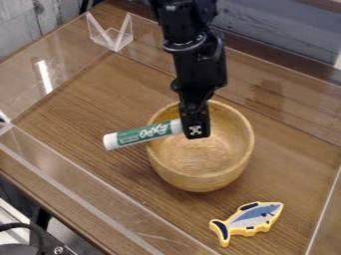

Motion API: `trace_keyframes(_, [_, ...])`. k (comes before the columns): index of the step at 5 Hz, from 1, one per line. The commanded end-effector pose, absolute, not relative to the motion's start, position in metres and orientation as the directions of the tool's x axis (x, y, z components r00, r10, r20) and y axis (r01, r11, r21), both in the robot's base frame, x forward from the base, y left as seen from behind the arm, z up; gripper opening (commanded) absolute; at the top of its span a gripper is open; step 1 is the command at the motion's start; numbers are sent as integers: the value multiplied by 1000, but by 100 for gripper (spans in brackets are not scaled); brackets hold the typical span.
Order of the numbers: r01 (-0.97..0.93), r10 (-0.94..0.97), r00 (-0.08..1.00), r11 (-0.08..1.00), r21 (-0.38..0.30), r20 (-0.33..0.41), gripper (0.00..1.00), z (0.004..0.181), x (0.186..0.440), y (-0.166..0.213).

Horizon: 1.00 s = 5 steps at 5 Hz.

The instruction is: Remove the green marker from inside the brown bowl and put it on the table

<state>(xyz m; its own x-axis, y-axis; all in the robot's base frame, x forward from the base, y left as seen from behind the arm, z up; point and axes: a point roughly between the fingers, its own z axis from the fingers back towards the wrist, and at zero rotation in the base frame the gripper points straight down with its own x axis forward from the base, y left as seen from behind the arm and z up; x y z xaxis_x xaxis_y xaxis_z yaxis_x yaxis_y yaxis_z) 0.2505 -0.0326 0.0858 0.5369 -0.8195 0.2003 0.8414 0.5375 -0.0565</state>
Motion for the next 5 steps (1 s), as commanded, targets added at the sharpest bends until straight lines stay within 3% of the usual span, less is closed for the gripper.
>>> trace_keyframes(1, [848, -823, 521, 530, -25, 228, 0, 95, 257, -37])
trace_keyframes(5, [842, -808, 529, 538, -42, 260, 0, 89, 251, -45])
